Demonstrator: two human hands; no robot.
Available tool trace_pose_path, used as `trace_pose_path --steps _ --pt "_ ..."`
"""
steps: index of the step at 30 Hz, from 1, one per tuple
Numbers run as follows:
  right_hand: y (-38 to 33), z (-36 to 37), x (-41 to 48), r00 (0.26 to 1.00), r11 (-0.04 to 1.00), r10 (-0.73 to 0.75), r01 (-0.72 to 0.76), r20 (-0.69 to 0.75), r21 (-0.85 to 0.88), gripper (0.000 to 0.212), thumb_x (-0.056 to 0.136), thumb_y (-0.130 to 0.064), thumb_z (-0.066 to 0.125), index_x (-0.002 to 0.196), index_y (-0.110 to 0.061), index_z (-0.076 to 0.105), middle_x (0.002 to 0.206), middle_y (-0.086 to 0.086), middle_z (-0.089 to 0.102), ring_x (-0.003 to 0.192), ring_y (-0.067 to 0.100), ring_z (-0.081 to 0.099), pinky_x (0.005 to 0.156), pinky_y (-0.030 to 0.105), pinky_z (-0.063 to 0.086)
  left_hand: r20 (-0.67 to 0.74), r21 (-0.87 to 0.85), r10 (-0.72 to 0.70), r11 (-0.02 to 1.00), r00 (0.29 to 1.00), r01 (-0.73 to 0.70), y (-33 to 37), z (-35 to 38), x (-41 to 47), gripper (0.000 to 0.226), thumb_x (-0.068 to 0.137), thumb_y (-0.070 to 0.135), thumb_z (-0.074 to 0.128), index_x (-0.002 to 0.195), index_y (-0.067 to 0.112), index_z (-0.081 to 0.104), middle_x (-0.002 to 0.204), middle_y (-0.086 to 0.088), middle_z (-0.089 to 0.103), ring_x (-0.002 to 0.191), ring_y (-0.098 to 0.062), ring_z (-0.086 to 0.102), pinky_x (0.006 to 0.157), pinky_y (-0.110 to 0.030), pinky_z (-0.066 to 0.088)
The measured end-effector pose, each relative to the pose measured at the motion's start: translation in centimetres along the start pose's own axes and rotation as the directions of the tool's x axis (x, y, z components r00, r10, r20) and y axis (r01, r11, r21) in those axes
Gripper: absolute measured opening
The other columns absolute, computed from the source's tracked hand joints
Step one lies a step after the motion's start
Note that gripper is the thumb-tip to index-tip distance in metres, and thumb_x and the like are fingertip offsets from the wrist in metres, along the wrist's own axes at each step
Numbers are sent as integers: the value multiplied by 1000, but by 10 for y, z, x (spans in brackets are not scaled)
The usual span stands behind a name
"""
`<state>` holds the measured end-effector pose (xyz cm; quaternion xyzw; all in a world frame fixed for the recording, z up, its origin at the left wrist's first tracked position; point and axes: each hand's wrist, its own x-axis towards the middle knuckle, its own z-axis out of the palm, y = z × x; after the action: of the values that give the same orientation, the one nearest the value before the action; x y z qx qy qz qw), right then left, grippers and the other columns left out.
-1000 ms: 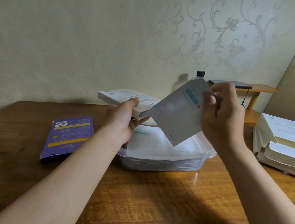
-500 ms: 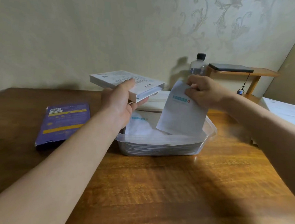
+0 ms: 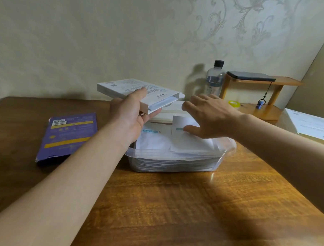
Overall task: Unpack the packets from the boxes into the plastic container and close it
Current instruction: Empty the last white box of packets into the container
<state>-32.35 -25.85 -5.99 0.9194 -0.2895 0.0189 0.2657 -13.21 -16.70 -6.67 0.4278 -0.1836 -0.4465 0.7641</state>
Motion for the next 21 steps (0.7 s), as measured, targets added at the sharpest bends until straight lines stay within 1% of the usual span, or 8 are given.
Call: trace_pose_path --steps 2,4,6,9,12,16,18,21 --pt "-7 -6 -3 996 969 26 -45 80 242 58 91 -61 52 133 -21 50 120 4 57 103 23 58 82 37 52 4 -2 4 1000 1000 -4 0 0 0 15 94 5 69 101 13 57 102 -13 73 86 -26 74 71 -44 65" --pt "-12 -10 -4 952 905 34 -158 304 394 72 87 -68 54 145 -27 43 139 1 50 120 23 53 98 38 47 12 0 3 1000 1000 -3 0 0 -1 16 94 5 69 101 13 57 105 -14 72 88 -26 74 72 -45 65" --pt "-14 -14 -3 893 900 -9 -188 449 393 91 80 -76 52 154 -30 28 152 -3 40 135 23 44 110 42 39 17 2 1 1000 1000 -1 -1 0 -1 16 94 5 69 103 12 58 106 -14 73 89 -28 75 72 -46 65" --pt "-9 -14 -3 837 918 -54 -172 544 357 105 68 -85 42 156 -32 20 157 -4 36 140 22 39 116 46 33 27 6 -2 1000 1000 2 0 0 -2 16 94 4 69 103 10 59 105 -14 73 91 -29 75 71 -46 65" --pt "-5 -17 -3 807 930 -98 -134 583 342 101 68 -83 41 155 -33 25 154 -5 40 137 21 42 115 45 35 28 13 -3 1000 1000 3 1 0 -2 15 94 4 69 102 10 59 104 -14 72 90 -29 75 72 -46 65" --pt "-2 -20 -2 797 934 -124 -107 591 341 88 81 -70 56 155 -32 24 155 -5 38 139 21 40 115 45 34 38 25 -7 1000 999 6 -1 -1 -1 18 93 5 70 107 9 59 108 -15 73 91 -28 75 68 -44 64" --pt "0 -20 0 794 941 -112 -108 597 320 92 81 -69 58 156 -34 19 159 -5 32 144 22 34 118 47 31 41 30 -8 1000 999 7 -1 -1 -1 17 94 5 70 107 9 59 107 -14 73 91 -29 75 68 -44 65" --pt "0 -19 0 759 954 -94 -116 644 275 103 73 -77 55 157 -38 8 162 -3 26 147 23 28 119 49 28 43 36 -11 999 999 10 -1 -1 -1 13 94 6 70 102 10 60 104 -13 73 91 -28 75 70 -44 65"
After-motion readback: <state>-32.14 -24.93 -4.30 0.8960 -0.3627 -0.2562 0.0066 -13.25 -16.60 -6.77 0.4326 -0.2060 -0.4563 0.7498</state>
